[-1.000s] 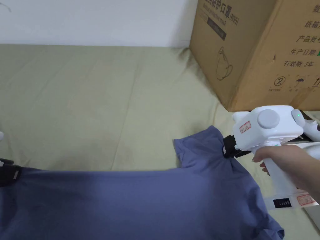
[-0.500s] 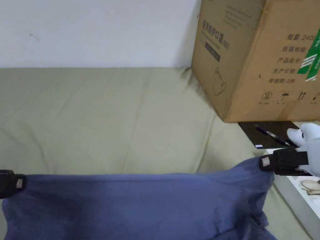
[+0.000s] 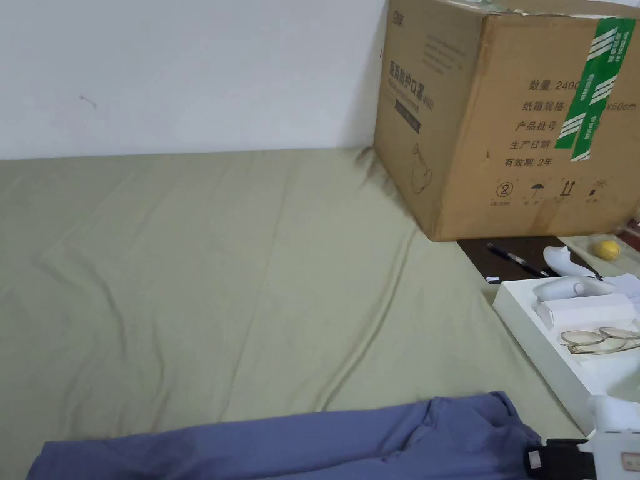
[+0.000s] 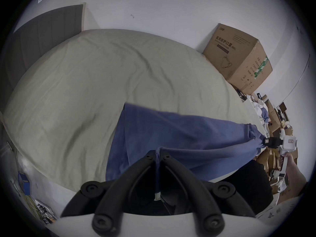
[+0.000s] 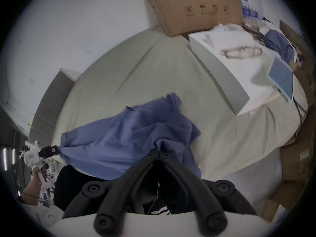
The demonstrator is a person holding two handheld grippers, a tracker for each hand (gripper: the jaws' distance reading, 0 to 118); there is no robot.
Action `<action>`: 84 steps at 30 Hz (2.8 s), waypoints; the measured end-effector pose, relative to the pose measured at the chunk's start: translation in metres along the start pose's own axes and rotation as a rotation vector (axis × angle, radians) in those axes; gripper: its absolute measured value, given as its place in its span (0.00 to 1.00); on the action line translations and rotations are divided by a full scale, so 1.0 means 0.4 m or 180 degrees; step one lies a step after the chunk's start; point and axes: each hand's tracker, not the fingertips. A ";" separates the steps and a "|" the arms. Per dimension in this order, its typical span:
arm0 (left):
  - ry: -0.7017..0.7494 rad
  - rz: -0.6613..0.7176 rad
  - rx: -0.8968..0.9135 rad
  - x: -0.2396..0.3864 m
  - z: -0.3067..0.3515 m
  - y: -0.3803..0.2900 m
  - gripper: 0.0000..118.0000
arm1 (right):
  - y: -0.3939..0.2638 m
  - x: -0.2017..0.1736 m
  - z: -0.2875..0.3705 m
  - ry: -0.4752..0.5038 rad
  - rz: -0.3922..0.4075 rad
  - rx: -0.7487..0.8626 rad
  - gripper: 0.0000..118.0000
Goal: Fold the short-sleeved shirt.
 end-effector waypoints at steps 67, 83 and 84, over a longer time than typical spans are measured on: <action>-0.2106 0.0954 -0.1188 -0.259 -0.243 0.164 0.78 | -0.002 -0.598 0.104 0.0369 0.1238 0.1370 0.00; 0.0650 -0.0019 -0.0694 -0.227 0.017 0.298 0.03 | -0.028 -0.572 0.125 0.0560 0.1315 0.1438 0.00; 0.0821 -0.0033 -0.0729 -0.213 0.020 0.301 0.03 | -0.030 -0.565 0.124 0.0560 0.1297 0.1432 0.00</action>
